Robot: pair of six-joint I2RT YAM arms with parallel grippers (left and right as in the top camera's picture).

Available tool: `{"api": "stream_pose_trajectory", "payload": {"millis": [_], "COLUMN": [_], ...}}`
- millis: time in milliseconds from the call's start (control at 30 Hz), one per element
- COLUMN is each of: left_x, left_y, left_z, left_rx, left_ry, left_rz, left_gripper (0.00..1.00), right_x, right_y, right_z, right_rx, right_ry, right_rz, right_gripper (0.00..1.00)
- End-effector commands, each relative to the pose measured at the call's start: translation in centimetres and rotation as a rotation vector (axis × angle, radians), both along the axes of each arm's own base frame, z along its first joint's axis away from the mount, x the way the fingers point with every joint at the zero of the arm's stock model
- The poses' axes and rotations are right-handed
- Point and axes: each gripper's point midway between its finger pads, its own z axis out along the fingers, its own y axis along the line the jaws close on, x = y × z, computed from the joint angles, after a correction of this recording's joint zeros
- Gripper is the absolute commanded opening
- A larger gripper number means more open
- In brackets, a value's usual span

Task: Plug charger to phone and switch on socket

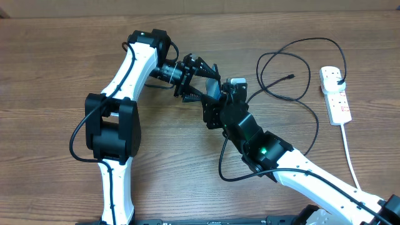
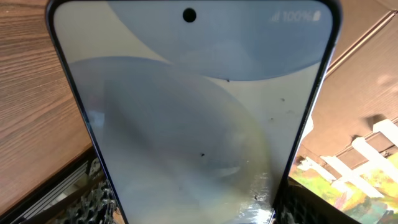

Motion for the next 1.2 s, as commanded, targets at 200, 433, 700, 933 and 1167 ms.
{"api": "stream_pose_trajectory", "payload": {"millis": [200, 433, 700, 933, 1167], "left_x": [0.5, 0.5, 0.5, 0.7, 0.7], "left_y": [-0.3, -0.4, -0.3, -0.4, -0.4], "left_z": [1.7, 1.7, 1.6, 1.6, 1.5], "left_rx": [-0.060, -0.061, -0.058, -0.061, -0.059], "left_ry": [-0.036, -0.041, -0.041, -0.056, -0.056], "left_rz": [0.005, 0.005, 0.004, 0.004, 0.004], "left_gripper": [0.69, 0.69, 0.69, 0.69, 0.70], "right_x": [1.1, 1.4, 1.5, 1.3, 1.2], "right_y": [-0.2, 0.1, 0.2, 0.2, 0.1], "right_z": [1.8, 0.0, 0.3, -0.1, -0.4], "right_rx": [0.033, 0.004, 0.012, 0.003, -0.006], "right_ry": [-0.055, -0.026, -0.033, -0.019, -0.010], "right_rz": [-0.036, -0.035, -0.035, -0.028, -0.028], "right_gripper": [0.47, 0.41, 0.29, 0.25, 0.20]}}
